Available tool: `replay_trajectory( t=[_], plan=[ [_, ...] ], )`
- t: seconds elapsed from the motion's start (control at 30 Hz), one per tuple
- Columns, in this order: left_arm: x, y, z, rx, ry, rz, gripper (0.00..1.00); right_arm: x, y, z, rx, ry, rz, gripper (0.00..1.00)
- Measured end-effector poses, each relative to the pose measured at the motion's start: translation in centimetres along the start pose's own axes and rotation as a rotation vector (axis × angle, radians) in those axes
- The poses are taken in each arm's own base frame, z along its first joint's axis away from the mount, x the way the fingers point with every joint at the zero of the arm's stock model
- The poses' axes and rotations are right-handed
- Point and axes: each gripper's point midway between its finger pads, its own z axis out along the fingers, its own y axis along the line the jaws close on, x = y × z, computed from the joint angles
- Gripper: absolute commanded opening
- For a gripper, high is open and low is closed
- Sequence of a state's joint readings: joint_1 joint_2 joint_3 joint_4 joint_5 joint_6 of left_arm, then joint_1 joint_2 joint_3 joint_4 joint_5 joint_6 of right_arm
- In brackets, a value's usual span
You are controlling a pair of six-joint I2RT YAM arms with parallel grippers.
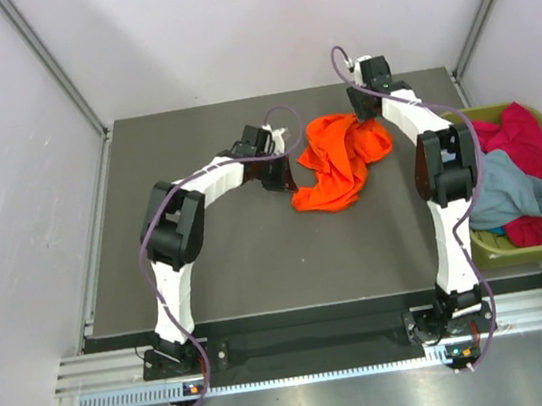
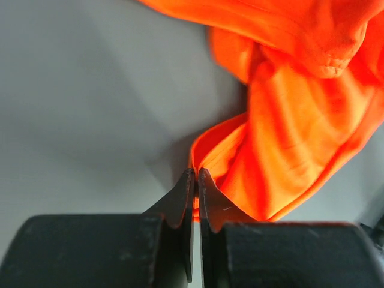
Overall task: Fold and stack the t-shirts
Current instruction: Flatten the tshirt out
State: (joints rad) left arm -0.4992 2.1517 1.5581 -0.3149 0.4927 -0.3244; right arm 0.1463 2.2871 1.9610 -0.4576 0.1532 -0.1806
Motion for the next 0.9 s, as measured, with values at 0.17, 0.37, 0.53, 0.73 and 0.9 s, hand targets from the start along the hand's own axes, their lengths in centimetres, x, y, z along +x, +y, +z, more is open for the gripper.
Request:
replay_trajectory(
  t=[0.17, 0.37, 0.53, 0.73, 0.9],
  plan=[
    [-5.4, 3.0, -6.3, -0.210, -0.155, 0.122, 0.02, -2.6, -1.3, -3.7, 0.024, -0.065, 0.008, 0.65],
    [-16.4, 3.6, -21.8, -0.480, -0.556, 0.267, 0.03, -9.4, -2.6, -12.5, 0.002, -0.272, 0.015, 0.72],
    [-19.8, 1.1, -31.6, -0.604, -0.779, 0.358, 0.03, -13.0, -0.9, -18.7, -0.061, -0.413, -0.060, 0.72],
    [-16.9, 1.1, -32.6, -0.649, -0.760, 0.374, 0.03, -13.4, 6.4, -20.5, -0.248, -0.441, -0.182, 0.74],
    [-11.4, 4.9, -28.0, -0.659, -0.524, 0.278, 0.03, -11.9, 12.4, -18.6, -0.420, -0.375, -0.225, 0.73]
  ],
)
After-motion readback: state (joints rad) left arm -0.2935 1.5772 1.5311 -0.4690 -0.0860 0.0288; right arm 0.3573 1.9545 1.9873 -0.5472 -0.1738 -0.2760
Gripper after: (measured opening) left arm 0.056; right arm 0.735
